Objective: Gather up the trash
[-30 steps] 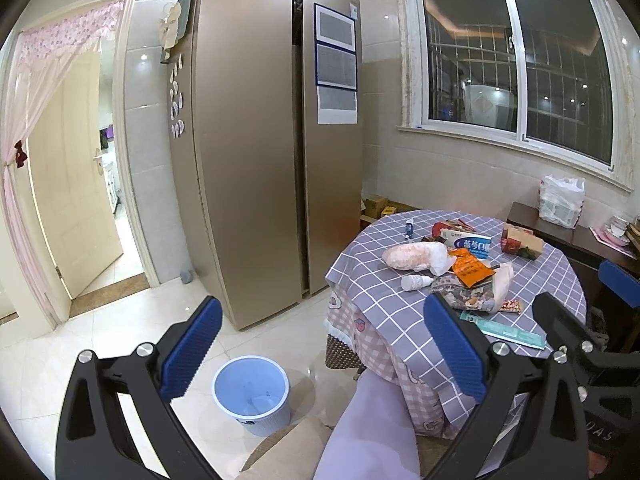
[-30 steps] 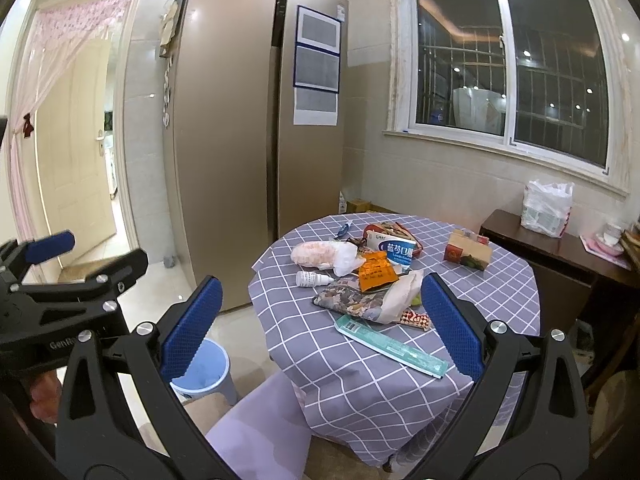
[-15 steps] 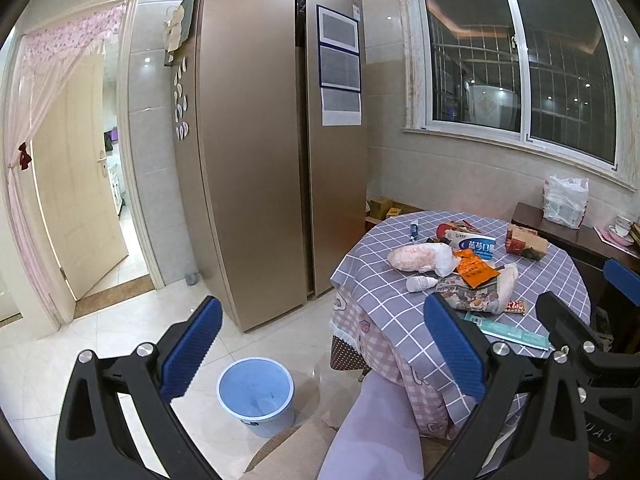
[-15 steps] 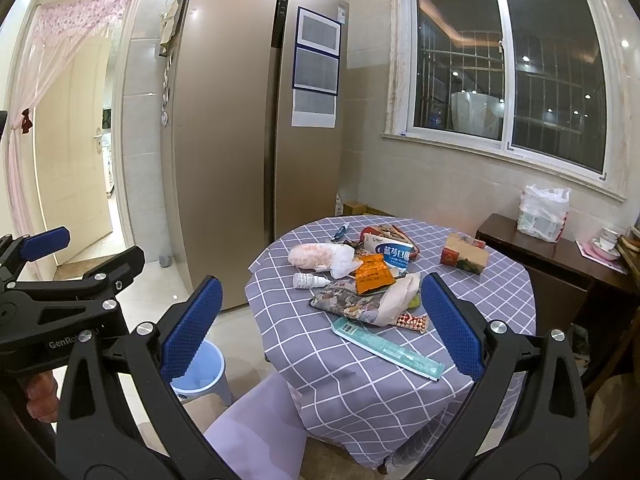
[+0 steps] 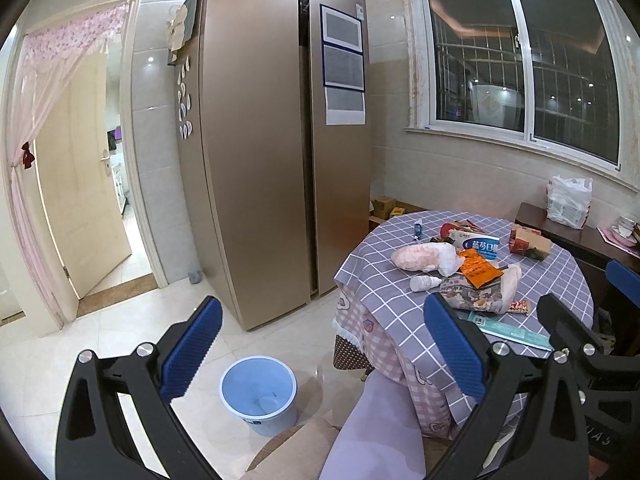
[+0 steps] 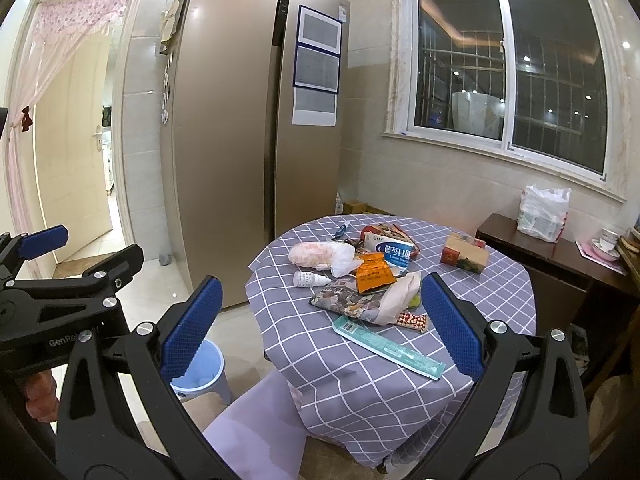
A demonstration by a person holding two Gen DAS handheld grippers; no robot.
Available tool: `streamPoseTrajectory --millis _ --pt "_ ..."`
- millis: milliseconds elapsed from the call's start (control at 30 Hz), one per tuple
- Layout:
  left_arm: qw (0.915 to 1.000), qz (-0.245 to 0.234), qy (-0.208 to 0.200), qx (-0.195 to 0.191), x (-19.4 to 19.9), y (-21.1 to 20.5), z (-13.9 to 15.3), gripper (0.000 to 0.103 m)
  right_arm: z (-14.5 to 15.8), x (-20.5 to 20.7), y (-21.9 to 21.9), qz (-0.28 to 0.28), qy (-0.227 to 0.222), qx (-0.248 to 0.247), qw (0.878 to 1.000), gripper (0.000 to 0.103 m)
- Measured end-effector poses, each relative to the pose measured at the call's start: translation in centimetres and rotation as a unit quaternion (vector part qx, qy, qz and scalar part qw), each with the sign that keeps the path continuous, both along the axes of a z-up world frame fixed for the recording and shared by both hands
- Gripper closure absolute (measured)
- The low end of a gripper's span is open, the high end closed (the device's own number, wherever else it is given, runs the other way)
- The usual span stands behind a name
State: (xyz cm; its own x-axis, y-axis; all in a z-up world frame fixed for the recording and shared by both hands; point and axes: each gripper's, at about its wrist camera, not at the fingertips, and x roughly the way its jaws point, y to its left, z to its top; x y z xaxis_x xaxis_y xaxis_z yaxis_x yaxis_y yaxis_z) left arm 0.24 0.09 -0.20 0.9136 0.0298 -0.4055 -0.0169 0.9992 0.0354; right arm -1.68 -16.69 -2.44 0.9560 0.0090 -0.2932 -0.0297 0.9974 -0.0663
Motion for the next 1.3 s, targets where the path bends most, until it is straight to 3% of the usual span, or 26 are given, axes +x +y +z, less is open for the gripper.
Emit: streamPoseTrajectory --millis 767,1300 --pt "0.9998 -0.006 0.015 -0.005 0.6 -0.2 -0.7 0.005 -0.4 0.4 -0.4 0.0 0.011 0.01 1.0 0.005" --pt "0.9945 -0.045 0.094 -0.012 5.4 -2.3 -4.2 0.005 -3.3 3.7 -2.3 -0.019 0.066 0.025 0.997 0.005"
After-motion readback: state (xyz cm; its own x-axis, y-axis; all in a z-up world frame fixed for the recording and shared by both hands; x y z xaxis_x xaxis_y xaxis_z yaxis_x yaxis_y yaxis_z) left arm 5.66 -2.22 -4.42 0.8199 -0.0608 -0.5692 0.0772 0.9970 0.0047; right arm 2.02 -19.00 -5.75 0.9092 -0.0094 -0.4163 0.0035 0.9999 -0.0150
